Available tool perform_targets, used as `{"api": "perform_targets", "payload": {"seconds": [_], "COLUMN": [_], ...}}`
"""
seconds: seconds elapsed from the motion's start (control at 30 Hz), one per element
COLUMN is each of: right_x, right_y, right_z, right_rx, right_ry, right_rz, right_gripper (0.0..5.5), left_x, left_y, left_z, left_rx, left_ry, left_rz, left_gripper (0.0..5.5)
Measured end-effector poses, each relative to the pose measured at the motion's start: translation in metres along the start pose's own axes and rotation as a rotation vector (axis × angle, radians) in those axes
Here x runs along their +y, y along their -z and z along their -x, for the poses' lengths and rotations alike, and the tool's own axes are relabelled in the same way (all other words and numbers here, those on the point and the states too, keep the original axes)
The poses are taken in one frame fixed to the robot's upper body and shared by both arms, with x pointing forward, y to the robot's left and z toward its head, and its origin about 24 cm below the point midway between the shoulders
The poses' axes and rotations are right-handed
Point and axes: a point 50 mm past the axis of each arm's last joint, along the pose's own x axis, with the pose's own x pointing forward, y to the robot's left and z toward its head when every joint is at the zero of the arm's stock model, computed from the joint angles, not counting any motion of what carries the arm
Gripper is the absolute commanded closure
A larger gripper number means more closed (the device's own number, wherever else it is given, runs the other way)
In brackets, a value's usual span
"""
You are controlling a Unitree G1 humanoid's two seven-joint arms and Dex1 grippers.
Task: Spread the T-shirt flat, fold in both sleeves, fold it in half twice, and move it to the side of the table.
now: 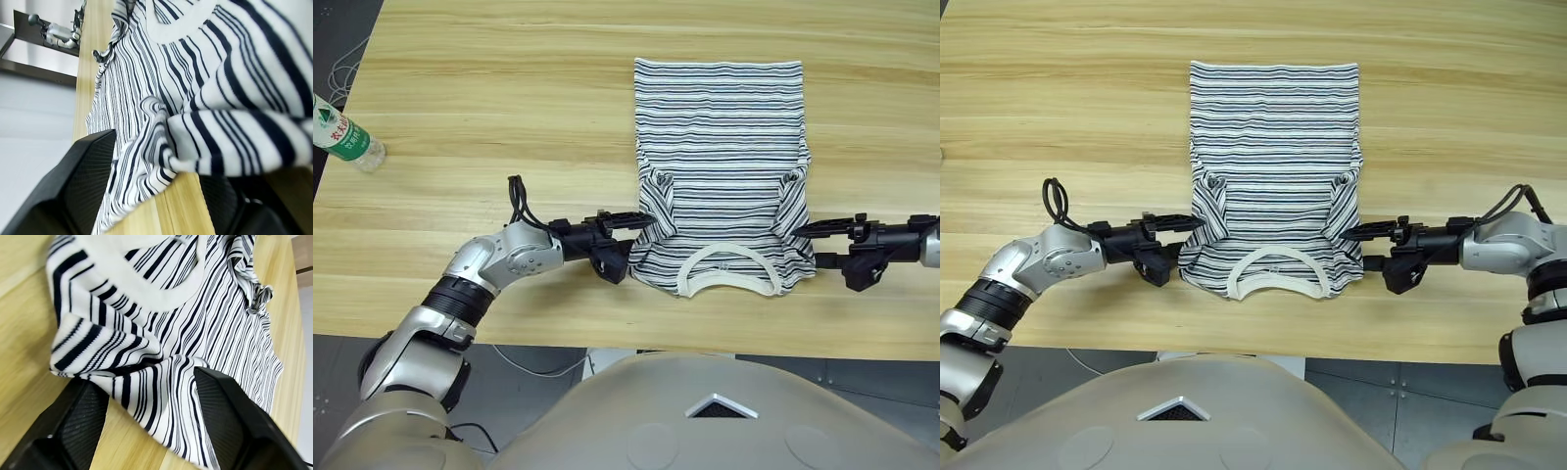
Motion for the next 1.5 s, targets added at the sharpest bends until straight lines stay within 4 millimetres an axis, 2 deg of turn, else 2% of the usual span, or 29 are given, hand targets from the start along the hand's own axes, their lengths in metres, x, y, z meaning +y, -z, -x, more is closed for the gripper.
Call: {"api": "perform_targets", "payload": {"seconds": [0.13,0.37,0.63,0.83,1.2,1.27,1.37,1.5], "right_x": [-0.007,-0.008,-0.005,-0.008,-0.010,-0.009,-0.004,0.009], "right_y": [-0.001,-0.001,0.000,-0.002,-0.017,-0.020,-0.027,-0.037], "right_z": [-0.016,-0.027,-0.030,-0.033,-0.044,-0.046,-0.048,-0.039], "right_rx": [-0.047,-0.058,-0.053,-0.084,-0.210,-0.230,-0.277,-0.319], "right_ry": [0.035,0.038,0.001,-0.023,-0.080,-0.085,-0.101,-0.148], "right_rz": [0.017,0.010,0.010,0.038,0.116,0.123,0.128,0.116], "right_gripper": [2.46,3.92,5.34,5.38,5.40,5.40,5.40,5.40], "left_x": [0.002,-0.002,0.003,0.004,-0.004,-0.007,-0.020,-0.029], "left_y": [-0.001,-0.002,-0.002,-0.004,-0.023,-0.028,-0.047,-0.060], "left_z": [-0.010,-0.013,-0.015,-0.014,-0.002,0.001,0.006,0.009], "left_rx": [-0.028,-0.044,-0.069,-0.079,-0.128,-0.139,-0.184,-0.208], "left_ry": [-0.004,0.020,0.043,0.084,0.162,0.178,0.221,0.260], "left_rz": [-0.023,-0.019,-0.068,-0.081,-0.063,-0.019,0.097,0.181], "left_gripper": [2.64,3.96,4.52,4.56,5.28,5.32,5.34,5.34]}}
